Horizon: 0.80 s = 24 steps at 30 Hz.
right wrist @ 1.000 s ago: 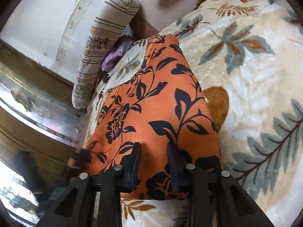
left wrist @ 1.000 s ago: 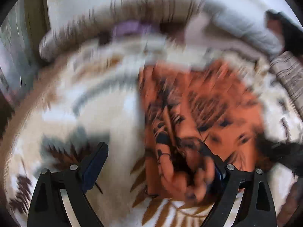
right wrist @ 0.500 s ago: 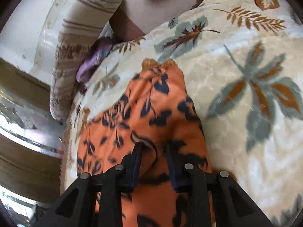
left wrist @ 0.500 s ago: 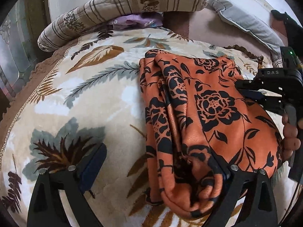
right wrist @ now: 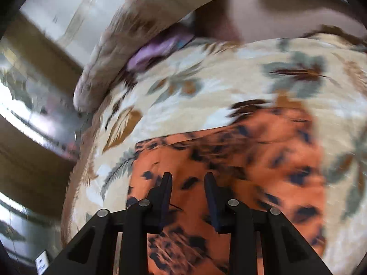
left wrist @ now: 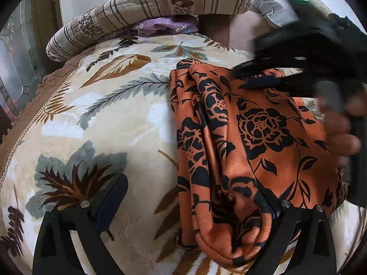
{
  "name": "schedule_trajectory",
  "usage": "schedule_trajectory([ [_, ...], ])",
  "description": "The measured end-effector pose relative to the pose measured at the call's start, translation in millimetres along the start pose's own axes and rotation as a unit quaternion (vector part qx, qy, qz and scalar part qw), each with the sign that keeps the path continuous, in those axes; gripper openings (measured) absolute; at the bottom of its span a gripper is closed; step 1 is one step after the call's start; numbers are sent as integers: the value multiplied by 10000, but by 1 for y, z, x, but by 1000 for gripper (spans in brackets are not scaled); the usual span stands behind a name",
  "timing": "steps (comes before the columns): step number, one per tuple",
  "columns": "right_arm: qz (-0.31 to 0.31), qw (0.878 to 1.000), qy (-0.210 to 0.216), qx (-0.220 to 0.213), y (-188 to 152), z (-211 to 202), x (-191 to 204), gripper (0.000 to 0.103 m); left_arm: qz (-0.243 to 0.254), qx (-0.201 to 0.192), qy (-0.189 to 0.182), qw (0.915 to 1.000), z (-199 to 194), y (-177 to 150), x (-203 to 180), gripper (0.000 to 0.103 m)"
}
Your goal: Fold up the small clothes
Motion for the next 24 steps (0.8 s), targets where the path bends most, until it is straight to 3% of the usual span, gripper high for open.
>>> schedule_trajectory([
  [1,34,9998,0,208,-1,17,3,32,7,-6,3,10000,0,0,0,100],
  [3,64,9997,-96,206,2,32,2,33,-6,-21,-4,10000,1,0,1,100],
  [8,186,9995,-77,245,8,32,-1,32,-13,-7,-46,10000,3,1,0,101],
  [17,296,9987,338,-231,-31,-68,-20,34,-225,103,-215,9995,-1,2,3,100],
  [18,336,9986,315,-275,-42,-83,-29,37,-261,115,-234,9993,-2,3,4,100],
  [21,408,9981,167,-431,-61,-114,-50,66,-330,32,-308,9990,-15,9,8,100],
  [24,600,9964,142,-587,-76,-139,-77,68,-568,-415,-386,9968,-35,22,22,100],
])
Point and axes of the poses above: each gripper's, at about its wrist camera, not at the fingertips, and z roughly the way its jaws point, x to its left, y to its top, the point moved 8 cm from there along z, roughly the way its jaws point, and after that the axes turned 1 degree about -y, right-handed, at the moved point
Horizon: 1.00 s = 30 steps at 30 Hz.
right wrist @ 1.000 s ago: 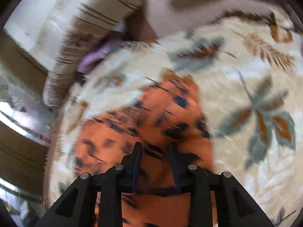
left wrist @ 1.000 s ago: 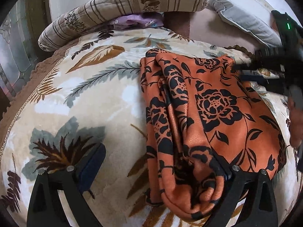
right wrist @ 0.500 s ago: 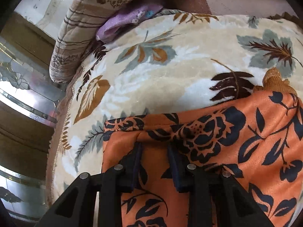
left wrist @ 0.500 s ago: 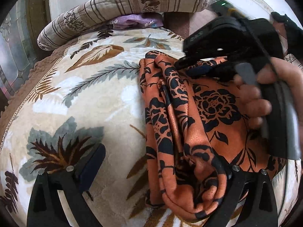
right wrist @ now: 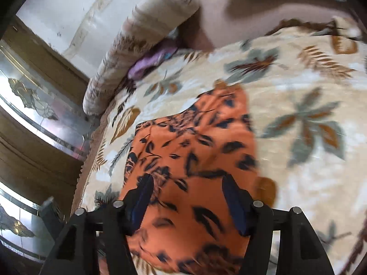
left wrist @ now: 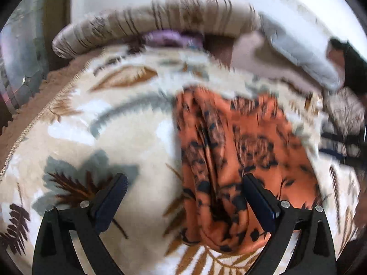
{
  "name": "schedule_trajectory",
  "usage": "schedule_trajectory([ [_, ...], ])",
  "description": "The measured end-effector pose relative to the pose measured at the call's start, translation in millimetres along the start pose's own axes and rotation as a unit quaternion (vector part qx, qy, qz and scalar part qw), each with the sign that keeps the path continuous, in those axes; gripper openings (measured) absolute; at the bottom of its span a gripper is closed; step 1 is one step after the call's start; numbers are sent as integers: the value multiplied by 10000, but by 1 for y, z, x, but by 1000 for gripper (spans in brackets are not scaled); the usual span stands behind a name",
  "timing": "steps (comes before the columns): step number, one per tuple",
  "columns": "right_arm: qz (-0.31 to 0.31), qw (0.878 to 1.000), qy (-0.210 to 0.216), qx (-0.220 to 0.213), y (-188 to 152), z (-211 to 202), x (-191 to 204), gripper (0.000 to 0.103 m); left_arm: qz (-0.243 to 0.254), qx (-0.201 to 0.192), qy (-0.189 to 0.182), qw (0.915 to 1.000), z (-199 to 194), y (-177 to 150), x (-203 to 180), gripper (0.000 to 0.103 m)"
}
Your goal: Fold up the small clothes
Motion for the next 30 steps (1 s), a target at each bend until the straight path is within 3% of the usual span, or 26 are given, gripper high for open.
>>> schedule_trajectory([
  [4,563,9984,28,99,-8,-2,-37,68,-566,80,-98,9983,5,5,24,100],
  [9,1116,9913,623,314,-12,20,-55,68,-1199,684,-1183,9833,25,-2,15,100],
  [16,1658,9758,1322,532,-12,65,-69,70,-1535,1196,-1538,9687,53,-13,-3,100],
  [18,1590,9743,1523,468,-9,72,-63,70,-1509,1116,-1629,9686,54,-10,-9,100],
  [20,1441,9734,1701,530,-4,80,-53,71,-1551,1174,-1883,9626,58,-9,-16,100],
  [24,981,9807,1574,616,-1,94,-37,71,-1538,1084,-2037,9608,67,-3,-27,100],
  [25,855,9830,1495,639,-1,97,-34,70,-1517,1065,-2068,9607,70,-1,-29,95],
  [26,801,9839,1466,630,0,97,-34,69,-1487,1059,-2094,9607,72,0,-31,74],
  [28,680,9869,1349,574,-1,98,-34,56,-1340,1221,-1865,9656,82,-3,-33,52],
  [30,567,9889,1289,469,-2,94,-34,47,-1267,1134,-1844,9680,80,-2,-33,45],
])
Point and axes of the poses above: each gripper's, at about its wrist camera, not at the fingertips, and z roughly the way its jaws point, x to its left, y to its top, the point moved 8 cm from there along z, roughly the way its jaws point, and after that the axes turned 1 degree about -y, right-handed, at the moved point
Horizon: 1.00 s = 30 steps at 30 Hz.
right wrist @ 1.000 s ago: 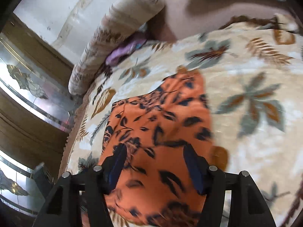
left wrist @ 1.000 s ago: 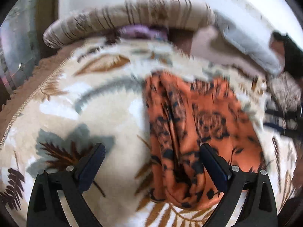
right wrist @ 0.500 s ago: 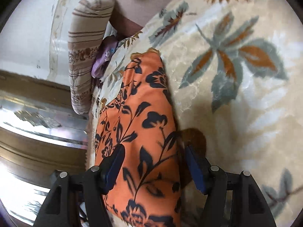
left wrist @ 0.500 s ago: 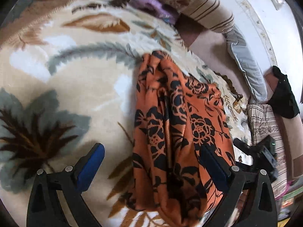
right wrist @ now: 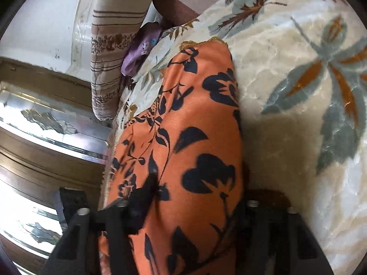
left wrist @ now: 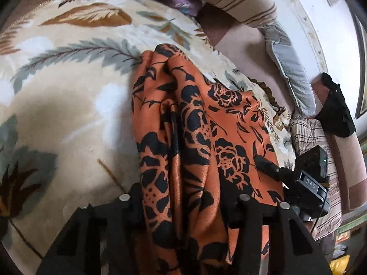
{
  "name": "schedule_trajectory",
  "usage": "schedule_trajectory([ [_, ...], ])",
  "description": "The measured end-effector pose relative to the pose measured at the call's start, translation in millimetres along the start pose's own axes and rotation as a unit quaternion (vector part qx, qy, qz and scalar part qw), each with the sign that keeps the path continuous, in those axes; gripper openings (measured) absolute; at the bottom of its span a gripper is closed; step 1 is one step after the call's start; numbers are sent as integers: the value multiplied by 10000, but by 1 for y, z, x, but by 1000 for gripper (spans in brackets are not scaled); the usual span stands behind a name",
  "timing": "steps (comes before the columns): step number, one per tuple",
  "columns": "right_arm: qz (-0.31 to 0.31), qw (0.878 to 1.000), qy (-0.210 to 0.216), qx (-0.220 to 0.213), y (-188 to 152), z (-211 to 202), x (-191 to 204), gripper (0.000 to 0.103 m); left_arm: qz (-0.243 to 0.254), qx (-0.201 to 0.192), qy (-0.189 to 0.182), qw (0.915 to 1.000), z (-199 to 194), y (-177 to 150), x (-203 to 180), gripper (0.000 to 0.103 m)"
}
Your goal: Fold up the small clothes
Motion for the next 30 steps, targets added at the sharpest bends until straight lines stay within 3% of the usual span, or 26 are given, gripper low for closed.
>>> schedule_trajectory([
  [2,-106,9999,-50,-103,-1,-6,3,42,120,-108,5,9999,-3,1,-6,38],
  [7,-594,9970,-326,-386,-5,-33,21,38,467,-264,-33,9986,-13,-5,-34,34],
  [13,-836,9938,-288,-668,-14,-106,19,38,1140,-476,-272,9920,-42,-35,-99,34],
  [19,-817,9928,-485,-728,-39,-163,-7,38,1189,-173,-276,9924,-30,-83,-129,34],
  [23,-497,9950,-530,-680,-61,-175,-44,38,1288,112,29,9916,-6,-113,-131,36],
  [25,-291,9960,-705,-456,-71,-164,-69,39,1376,269,439,9891,8,-126,-123,40],
  [26,-99,9960,-829,-314,-75,-156,-83,42,1405,245,550,9882,10,-129,-120,45],
  [27,195,9959,-847,-245,-77,-154,-95,54,1457,160,627,9872,7,-130,-119,47],
  [30,437,9951,-825,-326,-71,-170,-96,57,1644,9,1027,9810,-9,-127,-119,55],
])
Point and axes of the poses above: each gripper's, at about its wrist camera, not at the fingertips, and z roughly the way its jaws point, x to its left, y to its top, the point moved 8 cm from there along z, roughly the way its jaws point, and after that the axes turned 1 degree about -y, right-handed, at the moved point
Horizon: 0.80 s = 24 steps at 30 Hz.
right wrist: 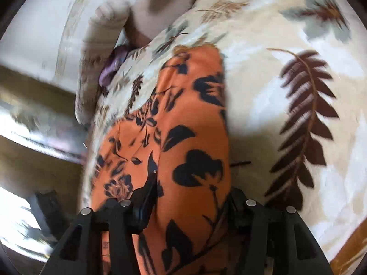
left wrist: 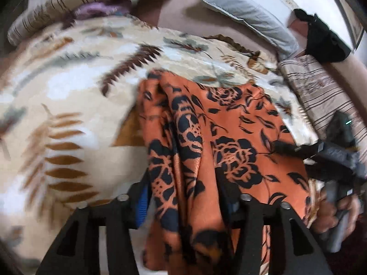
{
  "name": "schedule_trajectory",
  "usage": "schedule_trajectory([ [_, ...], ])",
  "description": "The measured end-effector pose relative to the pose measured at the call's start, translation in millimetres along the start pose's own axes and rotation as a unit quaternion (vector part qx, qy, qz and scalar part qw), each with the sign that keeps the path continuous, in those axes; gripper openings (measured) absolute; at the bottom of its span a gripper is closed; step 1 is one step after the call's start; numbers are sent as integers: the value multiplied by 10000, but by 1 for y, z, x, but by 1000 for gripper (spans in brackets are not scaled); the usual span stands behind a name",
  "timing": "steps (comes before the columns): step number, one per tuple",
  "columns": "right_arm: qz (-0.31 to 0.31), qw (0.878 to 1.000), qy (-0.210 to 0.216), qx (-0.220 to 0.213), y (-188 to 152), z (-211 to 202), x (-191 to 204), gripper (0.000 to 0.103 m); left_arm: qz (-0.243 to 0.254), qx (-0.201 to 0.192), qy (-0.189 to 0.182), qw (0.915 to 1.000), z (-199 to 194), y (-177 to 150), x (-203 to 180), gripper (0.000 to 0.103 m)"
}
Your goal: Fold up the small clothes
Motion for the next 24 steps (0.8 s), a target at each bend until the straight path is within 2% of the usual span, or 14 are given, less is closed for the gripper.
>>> schedule_trajectory([
  [1,-228,9990,-245,-307,6,-16,3,57,84,-99,137,9998,-9,2,1,55],
  [4,-695,9907,-640,-984,6,-54,11,58,232,-347,498,9979,-29,1,2,62],
  [6,-1034,9859,-533,-1205,-5,-71,25,58,403,-420,879,9944,-34,-3,7,63],
  [8,-1284,9832,-542,-1183,-25,-73,38,48,553,-418,1152,9909,-30,-8,14,64],
  [9,-1388,9827,-597,-1070,-35,-68,41,39,670,-392,1370,9875,-26,-12,15,64],
  [11,-1467,9830,-882,-662,-53,-44,37,39,845,-338,1639,9823,-14,-18,16,64],
  [13,-1554,9795,-1197,-459,-60,-28,27,40,848,-377,1758,9800,-13,-19,17,64],
  [17,-1415,9821,-1098,-587,-52,-51,36,38,737,-361,1763,9809,-30,-14,13,64],
  [20,-1627,9753,-1194,-896,-57,-74,53,39,555,-466,1765,9816,-51,-11,10,64],
  [23,-1822,9690,-1192,-1165,-68,-99,75,40,667,-733,1933,9761,-74,-7,0,66],
  [24,-1866,9669,-1200,-1261,-74,-108,81,44,732,-847,1969,9740,-84,-5,-6,69],
])
Point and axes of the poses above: each gripper's, at about its wrist camera, not at the fingertips, and z roughly the way its jaws point, x to its left, y to its top, the point moved 8 cm from there along z, roughly the way its jaws point, and after that the axes turned 1 degree about -y, right-handed, at the moved point
